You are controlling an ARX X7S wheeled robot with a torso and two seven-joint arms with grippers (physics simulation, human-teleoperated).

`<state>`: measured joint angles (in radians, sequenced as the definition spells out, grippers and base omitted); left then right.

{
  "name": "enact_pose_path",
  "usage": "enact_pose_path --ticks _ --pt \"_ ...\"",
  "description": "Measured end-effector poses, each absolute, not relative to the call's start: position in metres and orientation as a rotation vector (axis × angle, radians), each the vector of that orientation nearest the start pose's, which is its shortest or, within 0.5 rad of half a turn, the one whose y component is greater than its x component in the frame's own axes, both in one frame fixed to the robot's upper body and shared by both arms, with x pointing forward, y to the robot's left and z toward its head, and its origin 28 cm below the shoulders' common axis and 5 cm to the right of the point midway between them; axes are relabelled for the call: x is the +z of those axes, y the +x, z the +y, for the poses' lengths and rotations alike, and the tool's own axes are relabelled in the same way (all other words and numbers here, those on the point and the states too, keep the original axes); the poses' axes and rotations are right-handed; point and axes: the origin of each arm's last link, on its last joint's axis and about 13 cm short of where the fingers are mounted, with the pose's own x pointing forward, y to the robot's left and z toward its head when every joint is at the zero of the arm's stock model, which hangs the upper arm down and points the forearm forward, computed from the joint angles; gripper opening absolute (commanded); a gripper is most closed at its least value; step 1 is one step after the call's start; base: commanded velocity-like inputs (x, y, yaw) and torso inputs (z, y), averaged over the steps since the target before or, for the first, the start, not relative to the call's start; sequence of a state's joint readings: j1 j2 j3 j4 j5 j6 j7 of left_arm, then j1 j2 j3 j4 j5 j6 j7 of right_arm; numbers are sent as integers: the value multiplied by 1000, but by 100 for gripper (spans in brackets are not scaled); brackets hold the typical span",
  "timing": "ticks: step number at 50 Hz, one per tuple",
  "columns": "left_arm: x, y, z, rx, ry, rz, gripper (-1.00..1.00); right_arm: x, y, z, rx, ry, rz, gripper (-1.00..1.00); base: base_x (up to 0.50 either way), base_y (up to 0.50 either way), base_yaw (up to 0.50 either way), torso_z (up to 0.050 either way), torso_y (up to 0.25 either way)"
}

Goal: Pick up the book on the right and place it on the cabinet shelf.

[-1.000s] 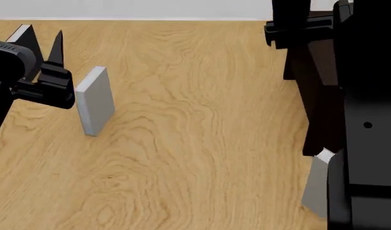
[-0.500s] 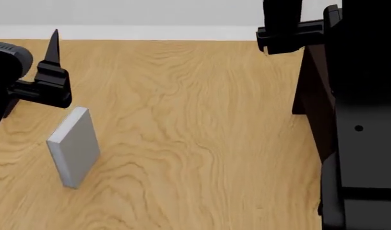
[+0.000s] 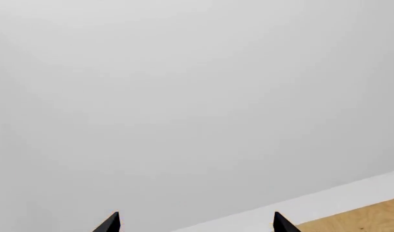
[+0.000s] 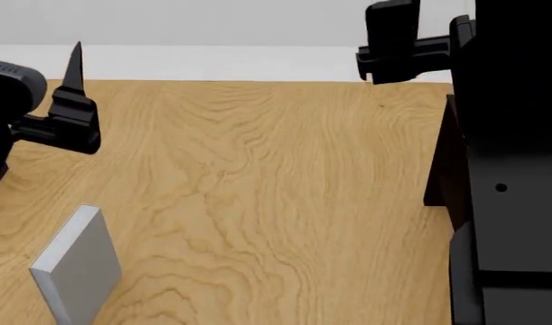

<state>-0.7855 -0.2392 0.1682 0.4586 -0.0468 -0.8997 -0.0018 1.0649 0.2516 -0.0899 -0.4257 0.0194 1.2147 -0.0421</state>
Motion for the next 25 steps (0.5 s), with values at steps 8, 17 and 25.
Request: enact_pose_path --ticks 8,17,25 --pt "245 291 226 -41 271 -313 100 310 293 -143 -91 -236 -256 100 0 0 0 0 0" --pt "243 291 227 -36 275 -316 100 311 291 -146 -106 -256 -248 100 2 0 0 0 -139" --pt "242 291 229 -30 271 -315 100 312 290 -146 -105 -267 -242 100 -1 0 0 0 -96"
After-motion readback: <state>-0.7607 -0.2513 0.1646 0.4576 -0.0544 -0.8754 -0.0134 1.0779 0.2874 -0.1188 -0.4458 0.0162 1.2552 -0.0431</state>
